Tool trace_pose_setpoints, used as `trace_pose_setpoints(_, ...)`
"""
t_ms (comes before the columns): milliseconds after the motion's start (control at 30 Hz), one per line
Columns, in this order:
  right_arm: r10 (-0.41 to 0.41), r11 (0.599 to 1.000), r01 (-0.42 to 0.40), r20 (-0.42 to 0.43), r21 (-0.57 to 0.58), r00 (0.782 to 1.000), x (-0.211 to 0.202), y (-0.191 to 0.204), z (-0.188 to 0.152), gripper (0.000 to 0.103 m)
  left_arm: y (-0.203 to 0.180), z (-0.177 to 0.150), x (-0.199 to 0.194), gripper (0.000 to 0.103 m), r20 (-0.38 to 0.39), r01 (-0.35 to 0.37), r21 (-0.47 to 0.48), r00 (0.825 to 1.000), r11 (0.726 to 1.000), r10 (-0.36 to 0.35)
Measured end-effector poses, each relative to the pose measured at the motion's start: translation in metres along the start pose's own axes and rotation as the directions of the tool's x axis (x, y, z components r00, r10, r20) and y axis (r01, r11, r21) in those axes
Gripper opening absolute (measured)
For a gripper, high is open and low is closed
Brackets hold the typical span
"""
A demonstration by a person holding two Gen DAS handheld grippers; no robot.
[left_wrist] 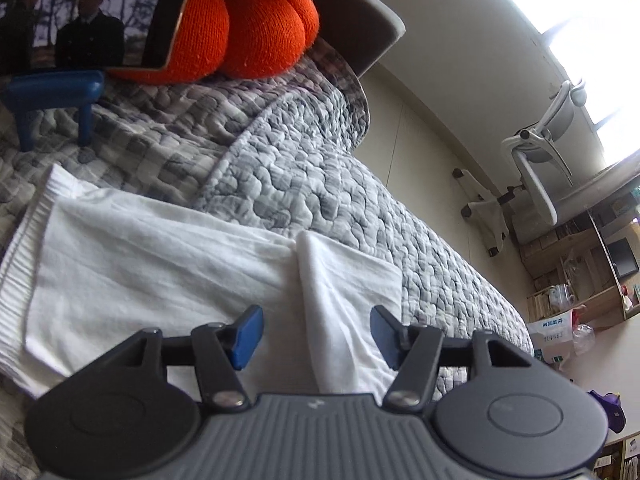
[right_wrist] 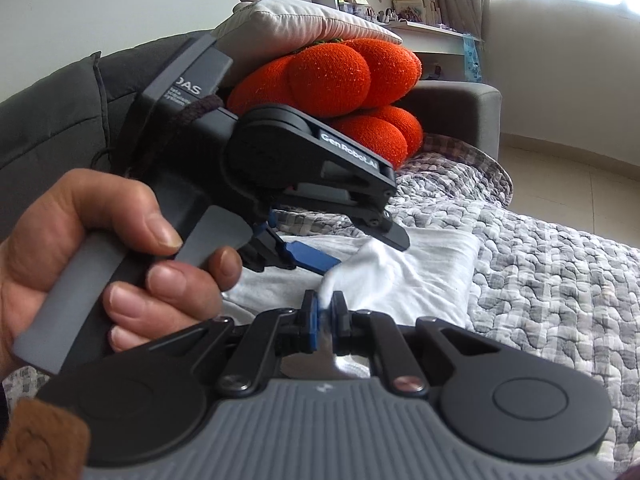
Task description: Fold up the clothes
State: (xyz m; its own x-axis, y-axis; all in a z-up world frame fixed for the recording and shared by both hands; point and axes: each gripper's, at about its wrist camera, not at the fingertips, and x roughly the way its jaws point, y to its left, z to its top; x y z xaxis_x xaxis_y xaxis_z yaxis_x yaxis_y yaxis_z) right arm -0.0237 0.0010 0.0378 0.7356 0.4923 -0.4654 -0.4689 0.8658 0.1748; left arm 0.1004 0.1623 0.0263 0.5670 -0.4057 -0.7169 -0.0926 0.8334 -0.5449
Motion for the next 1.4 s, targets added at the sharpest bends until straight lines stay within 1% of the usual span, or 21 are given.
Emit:
trace_pose_setpoints(33, 0.002, 1.000, -0.002, 0.001, 0.002, 1.000, -0.001, -0.001, 0.000, 0.009, -0.003, 0.000, 0.003, 0.058, -0.003, 0.001, 0.006, 1.000, 1.000, -0.001)
trace_pose_setpoints(67, 0.002, 1.000, -0.002, 0.001, 0.003, 1.000, -0.001, -0.001, 0.000, 0.010, -0.006, 0.000, 0.005, 0.055, -0.005, 0.003, 0.017, 1.000, 1.000, -0.003)
trace_pose_setpoints(100, -0.002, 1.000, 0.002, 0.000, 0.006, 1.000, -0.001, -0.001, 0.000, 0.010, -0.010, 0.001, 0.006, 0.046, -0.005, 0.002, 0.032, 1.000, 0.999, -0.002)
trace_pose_setpoints(133, -0.003, 1.000, 0.003, -0.001, 0.013, 1.000, -0.001, -0.002, 0.000, 0.010, -0.012, 0.001, 0.007, 0.043, -0.009, -0.003, 0.047, 1.000, 0.999, 0.004)
trace_pose_setpoints(167, -0.002, 1.000, 0.002, -0.003, 0.017, 1.000, -0.001, -0.003, 0.000, 0.010, -0.013, 0.002, 0.008, 0.042, -0.016, -0.006, 0.059, 1.000, 0.998, 0.007)
trace_pose_setpoints(267, 0.001, 1.000, -0.001, -0.006, -0.015, 1.000, -0.002, 0.000, -0.002, 0.010, -0.014, 0.004, 0.011, 0.034, -0.028, -0.017, 0.096, 0.999, 0.995, 0.020)
trace_pose_setpoints(300, -0.001, 1.000, 0.001, -0.007, -0.030, 1.000, -0.002, 0.002, -0.003, 0.010, -0.013, 0.005, 0.011, 0.028, -0.027, -0.022, 0.109, 0.999, 0.994, 0.025)
trace_pose_setpoints(433, -0.006, 0.999, 0.005, -0.015, -0.052, 1.000, 0.000, 0.005, -0.006, 0.010, -0.014, 0.004, 0.014, 0.014, -0.024, -0.033, 0.147, 0.999, 0.989, 0.037)
trace_pose_setpoints(467, -0.009, 0.998, 0.008, -0.015, -0.057, 1.000, 0.001, 0.005, -0.006, 0.010, -0.016, 0.003, 0.015, 0.008, -0.022, -0.036, 0.157, 0.999, 0.987, 0.040)
trace_pose_setpoints(600, -0.040, 0.996, 0.039, -0.013, -0.075, 0.999, 0.004, 0.006, -0.008, 0.010, -0.021, 0.003, 0.013, 0.006, -0.006, -0.047, 0.182, 0.999, 0.982, 0.049)
trace_pose_setpoints(633, -0.042, 0.996, 0.041, -0.014, -0.076, 0.999, 0.004, 0.005, -0.009, 0.013, -0.021, 0.004, 0.013, 0.006, -0.004, -0.049, 0.184, 0.999, 0.982, 0.051)
trace_pose_setpoints(667, -0.042, 0.996, 0.041, -0.015, -0.075, 0.999, 0.004, 0.005, -0.010, 0.014, -0.020, 0.004, 0.012, 0.006, -0.005, -0.048, 0.183, 0.999, 0.982, 0.050)
trace_pose_setpoints(833, -0.057, 0.995, 0.054, -0.026, -0.089, 0.998, 0.006, 0.007, -0.014, 0.015, -0.017, 0.004, 0.011, 0.006, -0.006, -0.046, 0.177, 0.999, 0.983, 0.048)
trace_pose_setpoints(900, -0.069, 0.993, 0.067, -0.025, -0.094, 0.997, 0.006, 0.008, -0.014, 0.020, -0.017, 0.004, 0.010, 0.006, -0.006, -0.042, 0.174, 0.999, 0.984, 0.044)
trace_pose_setpoints(933, -0.076, 0.993, 0.074, -0.022, -0.093, 0.997, 0.005, 0.009, -0.014, 0.029, -0.017, 0.004, 0.010, 0.006, -0.006, -0.043, 0.175, 0.999, 0.984, 0.045)
trace_pose_setpoints(967, -0.082, 0.992, 0.080, -0.017, -0.094, 0.996, 0.004, 0.009, -0.014, 0.036, -0.017, 0.004, 0.010, 0.006, -0.007, -0.044, 0.177, 0.999, 0.983, 0.046)
trace_pose_setpoints(1033, -0.087, 0.991, 0.086, -0.007, -0.105, 0.996, 0.003, 0.009, -0.014, 0.036, -0.017, 0.005, 0.010, 0.006, -0.008, -0.046, 0.177, 0.999, 0.983, 0.048)
trace_pose_setpoints(1200, -0.074, 0.986, 0.069, -0.025, -0.153, 0.997, 0.006, 0.015, -0.018, 0.036, -0.015, 0.006, 0.009, 0.006, -0.008, -0.039, 0.167, 0.999, 0.985, 0.041)
trace_pose_setpoints(1333, -0.083, 0.978, 0.076, -0.029, -0.193, 0.996, 0.008, 0.021, -0.020, 0.031, -0.013, 0.006, 0.008, 0.006, -0.011, -0.044, 0.165, 0.999, 0.985, 0.046)
trace_pose_setpoints(1400, -0.087, 0.975, 0.082, -0.019, -0.207, 0.996, 0.005, 0.024, -0.019, 0.031, -0.012, 0.007, 0.008, 0.006, -0.010, -0.042, 0.165, 0.999, 0.985, 0.044)
